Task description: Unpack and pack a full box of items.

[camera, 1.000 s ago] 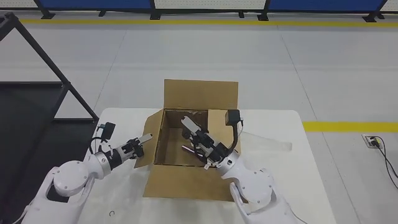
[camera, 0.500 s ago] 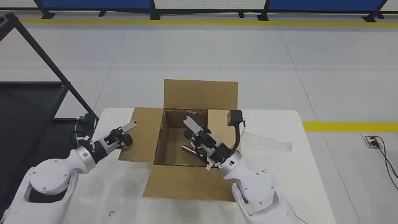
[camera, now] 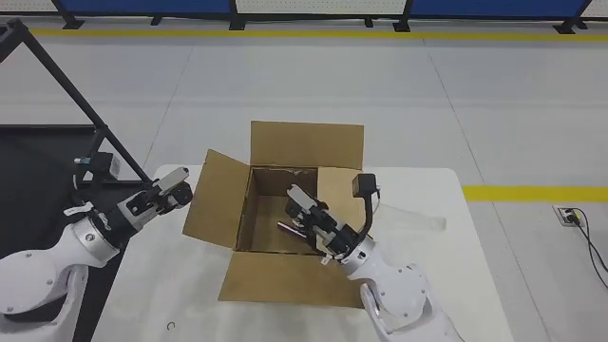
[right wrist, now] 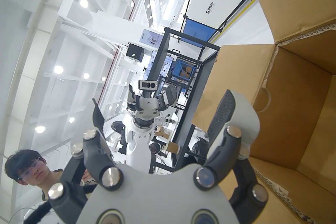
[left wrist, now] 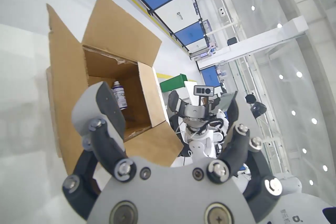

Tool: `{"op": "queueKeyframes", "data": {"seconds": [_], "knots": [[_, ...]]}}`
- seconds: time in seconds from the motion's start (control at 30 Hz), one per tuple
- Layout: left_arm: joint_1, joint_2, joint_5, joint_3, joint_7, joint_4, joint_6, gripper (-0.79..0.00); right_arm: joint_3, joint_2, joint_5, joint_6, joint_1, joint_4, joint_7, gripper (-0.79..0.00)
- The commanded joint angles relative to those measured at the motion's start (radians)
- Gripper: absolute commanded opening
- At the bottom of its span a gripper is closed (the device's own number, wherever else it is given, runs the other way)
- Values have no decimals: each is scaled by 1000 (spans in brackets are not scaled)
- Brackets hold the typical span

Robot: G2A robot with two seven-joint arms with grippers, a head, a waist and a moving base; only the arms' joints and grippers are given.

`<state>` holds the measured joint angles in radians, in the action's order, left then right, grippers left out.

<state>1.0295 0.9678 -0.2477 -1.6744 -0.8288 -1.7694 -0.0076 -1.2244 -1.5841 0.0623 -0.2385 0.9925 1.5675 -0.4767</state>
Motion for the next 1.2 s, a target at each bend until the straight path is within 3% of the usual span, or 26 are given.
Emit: {"op": "queueKeyframes", "data": {"seconds": [0.0,0.37,0.83,0.9,1.0,1.17], "knots": [[-23,-1,16,24,-7,-6,6,0,-22,7,-18,-24,23,16,-30,0],[-205,17,-13,284,-161,88,6,0,-182,50,-21,-54,231,244,-64,0],[-205,17,-13,284,-161,88,6,0,-213,57,-29,-23,257,281,-75,0],[-200,18,-15,280,-117,92,11,0,-213,57,-29,-23,257,281,-75,0],[-206,25,-7,331,-93,93,24,0,-210,58,-29,-24,260,286,-70,0],[-303,53,24,493,-82,177,48,0,-228,66,-50,-35,274,294,-55,0]]}}
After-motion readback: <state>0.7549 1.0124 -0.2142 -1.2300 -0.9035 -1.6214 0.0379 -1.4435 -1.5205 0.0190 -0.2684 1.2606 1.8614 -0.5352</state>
